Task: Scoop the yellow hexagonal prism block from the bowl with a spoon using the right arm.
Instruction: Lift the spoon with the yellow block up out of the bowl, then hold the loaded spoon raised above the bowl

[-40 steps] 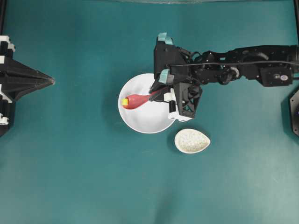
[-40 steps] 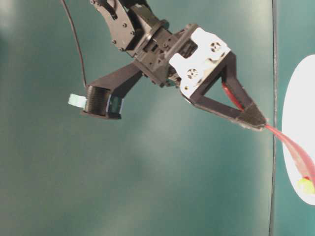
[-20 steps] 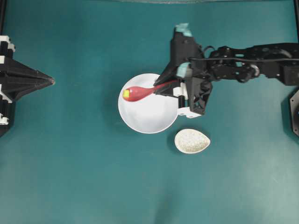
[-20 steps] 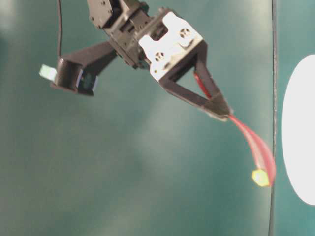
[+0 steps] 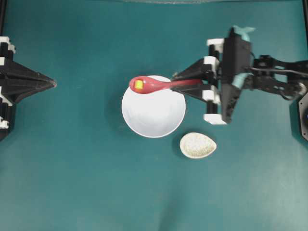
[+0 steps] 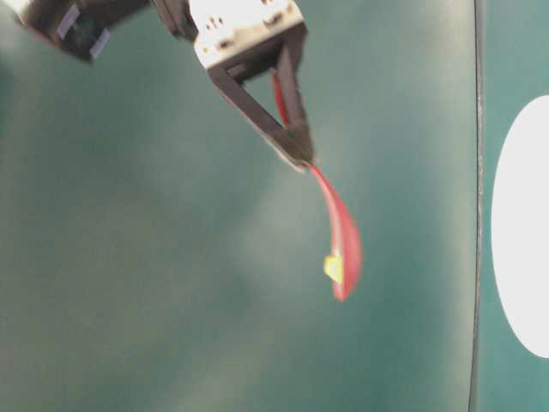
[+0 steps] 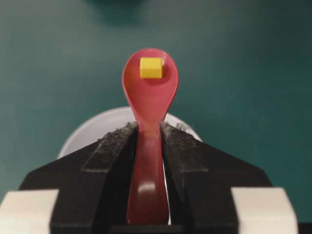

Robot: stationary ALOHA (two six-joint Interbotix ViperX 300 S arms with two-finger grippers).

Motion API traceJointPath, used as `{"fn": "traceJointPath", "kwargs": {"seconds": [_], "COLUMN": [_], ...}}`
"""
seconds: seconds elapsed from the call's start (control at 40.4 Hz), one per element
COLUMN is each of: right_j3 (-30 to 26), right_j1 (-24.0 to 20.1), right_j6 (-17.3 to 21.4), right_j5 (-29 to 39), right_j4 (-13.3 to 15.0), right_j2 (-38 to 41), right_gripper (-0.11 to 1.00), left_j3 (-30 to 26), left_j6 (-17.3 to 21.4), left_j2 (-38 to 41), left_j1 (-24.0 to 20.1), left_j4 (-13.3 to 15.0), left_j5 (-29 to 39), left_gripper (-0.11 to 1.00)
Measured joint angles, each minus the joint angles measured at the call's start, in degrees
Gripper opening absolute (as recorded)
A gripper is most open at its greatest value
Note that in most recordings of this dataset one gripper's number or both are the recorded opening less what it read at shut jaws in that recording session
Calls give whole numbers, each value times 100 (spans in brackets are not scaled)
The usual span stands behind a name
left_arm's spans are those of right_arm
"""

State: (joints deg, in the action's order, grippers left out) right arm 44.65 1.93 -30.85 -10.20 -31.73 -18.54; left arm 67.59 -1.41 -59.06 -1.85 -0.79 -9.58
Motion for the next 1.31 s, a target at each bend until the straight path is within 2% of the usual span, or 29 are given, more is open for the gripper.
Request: {"fn": "traceJointPath", "kwargs": {"seconds": [0.371, 1.089, 1.312], "right_j3": [369, 369, 369], "right_j1": [-316, -316, -316], "right_j6": [211, 264, 255], "right_j5": [-272, -299, -62], "right_j4": [-9, -9, -9], "right_j2": [-650, -659, -659], "right_gripper": [23, 23, 23], "left_j3": [0, -9, -9], "left_j6": [-9, -9, -18], "left_j2": [0, -70, -70], "left_j1": [0, 0, 0], "left_j4": [9, 9, 9], "left_j5": [9, -53, -44], "left_gripper": [-1, -1, -1]}}
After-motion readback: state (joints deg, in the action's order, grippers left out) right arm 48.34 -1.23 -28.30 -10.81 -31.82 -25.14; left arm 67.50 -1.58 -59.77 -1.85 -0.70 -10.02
